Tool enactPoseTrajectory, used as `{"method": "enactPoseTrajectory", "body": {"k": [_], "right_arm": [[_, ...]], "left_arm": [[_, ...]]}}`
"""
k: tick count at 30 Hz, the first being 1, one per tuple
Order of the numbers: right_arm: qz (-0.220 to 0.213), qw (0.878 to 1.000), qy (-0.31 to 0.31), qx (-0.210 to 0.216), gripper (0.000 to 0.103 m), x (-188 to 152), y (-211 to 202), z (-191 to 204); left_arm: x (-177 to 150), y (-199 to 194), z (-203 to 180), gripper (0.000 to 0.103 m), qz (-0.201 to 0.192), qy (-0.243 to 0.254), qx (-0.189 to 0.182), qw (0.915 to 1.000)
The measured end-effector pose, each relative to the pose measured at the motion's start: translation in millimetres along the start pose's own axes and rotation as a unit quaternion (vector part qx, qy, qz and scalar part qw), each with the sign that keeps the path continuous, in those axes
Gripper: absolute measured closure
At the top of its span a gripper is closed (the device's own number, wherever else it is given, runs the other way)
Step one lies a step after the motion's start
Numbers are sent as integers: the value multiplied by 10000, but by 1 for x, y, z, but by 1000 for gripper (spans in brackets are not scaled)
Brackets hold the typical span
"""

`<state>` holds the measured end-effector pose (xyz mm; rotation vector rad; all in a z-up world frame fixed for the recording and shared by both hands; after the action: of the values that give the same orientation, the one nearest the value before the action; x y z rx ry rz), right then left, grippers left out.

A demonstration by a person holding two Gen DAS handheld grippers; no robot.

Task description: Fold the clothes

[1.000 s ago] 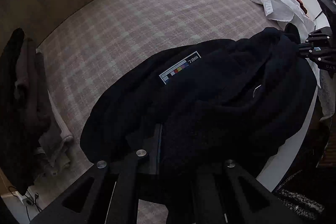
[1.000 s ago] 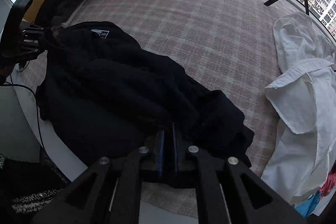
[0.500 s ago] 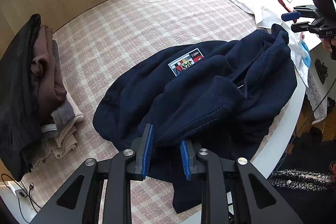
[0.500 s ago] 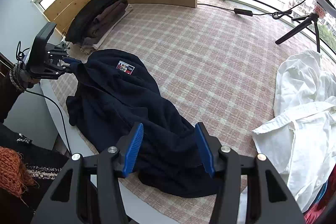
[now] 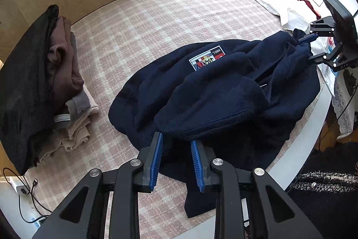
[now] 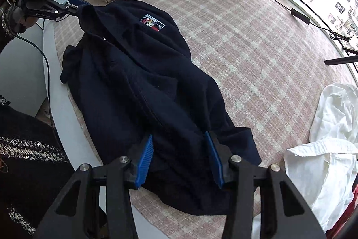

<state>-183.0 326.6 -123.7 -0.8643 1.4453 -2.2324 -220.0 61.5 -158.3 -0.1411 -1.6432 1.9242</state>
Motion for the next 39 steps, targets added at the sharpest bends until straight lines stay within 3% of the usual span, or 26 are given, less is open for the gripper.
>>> {"method": "enactPoseTrajectory", "body": {"k": [3, 6, 9, 14, 18, 22, 26, 30, 33, 36, 37, 39], "right_arm": [[-377, 9990, 210, 121, 92, -4, -26, -7], [-699, 9959, 541, 173, 93, -11, -55, -20], [-834, 9932, 804, 83, 93, -15, -67, -34], [-821, 9924, 892, -206, 93, -15, -64, -45], [-874, 9856, 1403, -363, 93, -20, -65, -77], [-691, 9774, 1965, -355, 93, -31, -50, -114], [-566, 9730, 2221, -252, 93, -37, -37, -133], [-642, 9731, 2208, -100, 93, -39, -39, -137], [-727, 9721, 2230, 50, 93, -41, -43, -142], [-797, 9712, 2237, 196, 93, -42, -46, -147], [-781, 9722, 2196, 228, 93, -41, -45, -146], [-753, 9742, 2112, 264, 93, -40, -44, -146]], "left_arm": [[-6, -1, 2, 76, 18, 36, 194, 9998], [0, -2, -5, 76, -95, 208, 262, 9994], [14, 1, -20, 69, -290, 533, 236, 9979], [16, 3, -33, 69, -284, 1041, 215, 9939], [11, 4, -34, 68, -212, 1371, 337, 9898], [39, 13, -54, 68, -392, 1515, 193, 9875], [72, 20, -89, 67, -747, 2048, 195, 9758], [119, 42, -69, 65, -470, 1638, -106, 9853], [140, 49, -25, 68, -192, 815, -209, 9963], [133, 40, -12, 64, -261, 1072, -25, 9939], [129, 38, -13, 57, -260, 1223, 33, 9922], [125, 42, -16, 53, -99, 1272, -217, 9916]]}}
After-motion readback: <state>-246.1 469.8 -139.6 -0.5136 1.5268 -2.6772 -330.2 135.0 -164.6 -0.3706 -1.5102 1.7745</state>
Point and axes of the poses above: each gripper's, at about its wrist camera, not at the fingertips, and y roughly the way its jaws point, z to its left, x to its top, the point moved 1 cm from there along y, roughly the way its jaws point, and after that the axes turned 15 degrees about x, right-handed, at the moved point
